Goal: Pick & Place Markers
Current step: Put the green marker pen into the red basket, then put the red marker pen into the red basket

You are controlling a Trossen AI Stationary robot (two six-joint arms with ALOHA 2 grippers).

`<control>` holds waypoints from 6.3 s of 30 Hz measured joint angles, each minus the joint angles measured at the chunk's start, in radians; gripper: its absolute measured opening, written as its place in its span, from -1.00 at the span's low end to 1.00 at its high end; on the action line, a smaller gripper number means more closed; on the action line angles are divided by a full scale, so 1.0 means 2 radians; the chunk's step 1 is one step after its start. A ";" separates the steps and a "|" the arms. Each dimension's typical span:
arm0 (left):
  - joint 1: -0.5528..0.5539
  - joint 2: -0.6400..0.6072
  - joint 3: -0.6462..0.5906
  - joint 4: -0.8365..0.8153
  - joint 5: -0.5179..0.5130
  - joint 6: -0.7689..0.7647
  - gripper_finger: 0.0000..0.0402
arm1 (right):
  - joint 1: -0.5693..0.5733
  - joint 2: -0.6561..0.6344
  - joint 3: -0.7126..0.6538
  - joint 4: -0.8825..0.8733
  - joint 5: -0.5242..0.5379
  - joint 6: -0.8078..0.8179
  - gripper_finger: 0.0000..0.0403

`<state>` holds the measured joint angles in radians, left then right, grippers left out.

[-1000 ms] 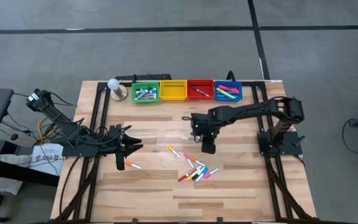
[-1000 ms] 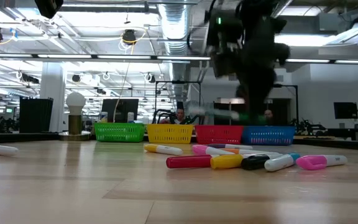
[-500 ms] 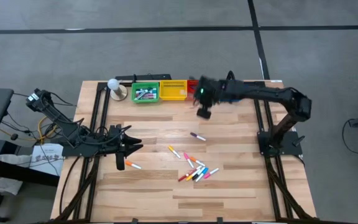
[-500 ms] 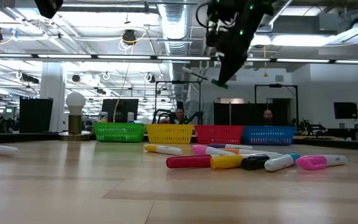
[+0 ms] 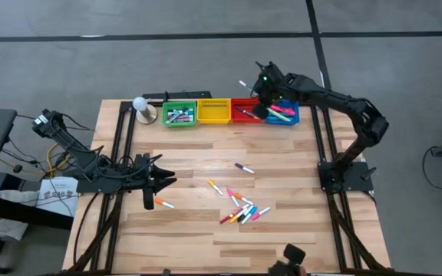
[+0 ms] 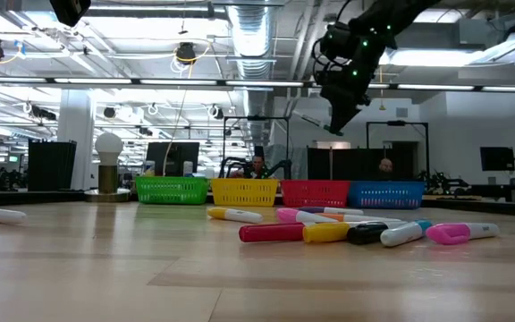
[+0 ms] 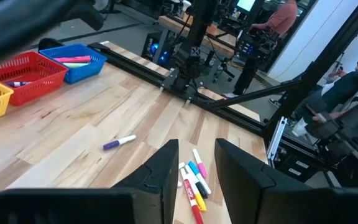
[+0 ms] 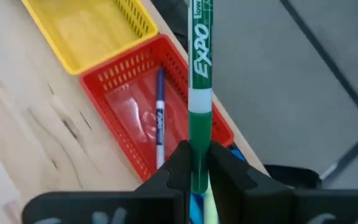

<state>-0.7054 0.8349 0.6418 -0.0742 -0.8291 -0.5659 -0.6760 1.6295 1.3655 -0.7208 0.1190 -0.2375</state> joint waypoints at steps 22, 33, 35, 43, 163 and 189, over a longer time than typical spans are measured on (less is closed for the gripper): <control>0.000 0.061 0.000 0.026 0.000 0.000 -0.48 | 0.005 0.112 -0.005 0.006 -0.009 -0.018 -0.64; 0.000 0.075 0.000 0.042 0.000 0.000 -0.48 | 0.042 0.084 -0.005 -0.062 -0.024 0.010 -0.27; 0.000 0.075 0.000 0.042 0.000 0.000 -0.48 | 0.061 0.068 -0.004 -0.072 -0.034 0.029 -0.26; 0.000 0.078 0.000 0.049 0.064 -0.041 -0.48 | 0.202 -0.011 -0.005 -0.106 -0.047 0.110 -0.32; 0.095 0.620 0.145 0.265 0.210 0.039 -0.81 | 0.637 -0.016 -0.005 -0.146 0.030 0.538 -0.41; 0.094 0.460 0.143 0.257 0.174 0.128 -0.77 | 0.606 -0.016 -0.005 -0.032 0.058 0.455 -0.38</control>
<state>-0.5167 1.7546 0.9287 0.4405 -0.4821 -0.3108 0.5356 1.5970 1.3563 -0.7848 0.2352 0.6726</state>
